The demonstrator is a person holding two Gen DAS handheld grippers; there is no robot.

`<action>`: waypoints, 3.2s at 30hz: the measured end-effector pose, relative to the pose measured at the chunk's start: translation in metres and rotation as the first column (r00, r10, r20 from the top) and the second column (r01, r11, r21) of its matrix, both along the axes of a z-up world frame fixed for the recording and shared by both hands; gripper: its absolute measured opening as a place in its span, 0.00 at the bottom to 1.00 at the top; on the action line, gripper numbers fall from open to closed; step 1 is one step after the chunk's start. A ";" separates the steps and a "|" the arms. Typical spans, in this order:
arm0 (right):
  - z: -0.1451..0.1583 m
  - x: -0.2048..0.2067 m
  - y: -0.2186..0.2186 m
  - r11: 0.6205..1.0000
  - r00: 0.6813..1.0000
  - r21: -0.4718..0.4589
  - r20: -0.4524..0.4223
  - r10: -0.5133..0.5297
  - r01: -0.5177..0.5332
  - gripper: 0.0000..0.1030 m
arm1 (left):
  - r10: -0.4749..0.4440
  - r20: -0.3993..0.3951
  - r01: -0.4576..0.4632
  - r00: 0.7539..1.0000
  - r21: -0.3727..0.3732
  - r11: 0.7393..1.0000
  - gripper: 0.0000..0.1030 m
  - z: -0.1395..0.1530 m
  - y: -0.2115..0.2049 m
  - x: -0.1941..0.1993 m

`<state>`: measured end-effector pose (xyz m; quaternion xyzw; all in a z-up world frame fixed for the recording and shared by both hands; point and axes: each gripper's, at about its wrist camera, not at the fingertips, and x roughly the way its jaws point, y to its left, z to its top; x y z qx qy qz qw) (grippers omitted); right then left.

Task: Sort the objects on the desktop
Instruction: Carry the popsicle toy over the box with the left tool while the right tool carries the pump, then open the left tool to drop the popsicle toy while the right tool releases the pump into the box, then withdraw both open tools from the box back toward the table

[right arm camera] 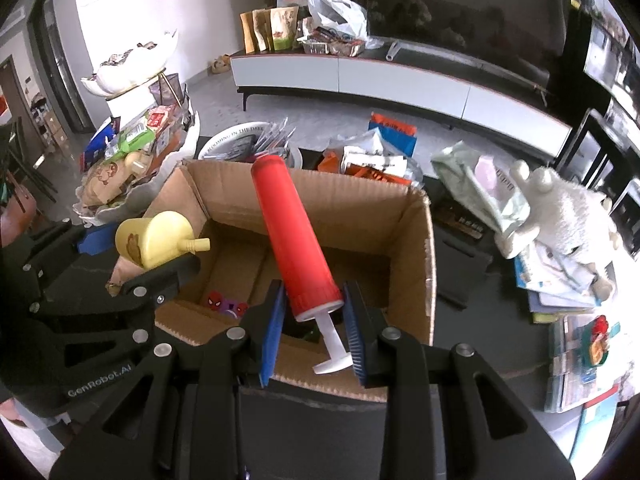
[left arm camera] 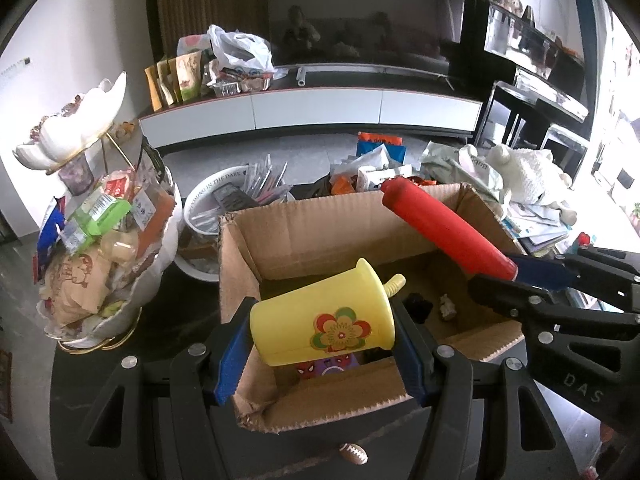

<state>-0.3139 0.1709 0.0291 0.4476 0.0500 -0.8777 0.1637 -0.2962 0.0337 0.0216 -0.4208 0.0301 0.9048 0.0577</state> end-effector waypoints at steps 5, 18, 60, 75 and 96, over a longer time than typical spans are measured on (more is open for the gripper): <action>-0.013 -0.008 0.004 1.000 0.999 -0.012 0.027 -0.018 0.018 0.26 | -0.006 0.022 0.006 1.000 -0.010 1.000 0.58 -0.011 0.003 -0.006; -0.033 -0.020 0.004 1.000 0.998 0.017 0.060 -0.024 0.023 0.26 | -0.014 0.068 0.015 0.998 -0.017 1.000 0.58 -0.030 0.009 -0.018; -0.041 -0.021 -0.035 0.998 0.995 0.041 0.083 0.050 -0.054 0.26 | 0.145 -0.048 -0.139 0.988 0.102 0.985 0.87 0.009 -0.068 0.052; -0.037 -0.012 -0.029 0.999 0.999 0.026 0.016 -0.044 0.043 0.74 | 0.149 -0.044 -0.147 0.988 0.040 0.988 0.87 -0.001 -0.067 0.059; -0.013 0.017 -0.013 0.996 0.995 -0.034 -0.061 -0.081 0.079 0.95 | 0.154 -0.055 -0.153 0.987 0.016 0.988 0.88 0.002 -0.065 0.078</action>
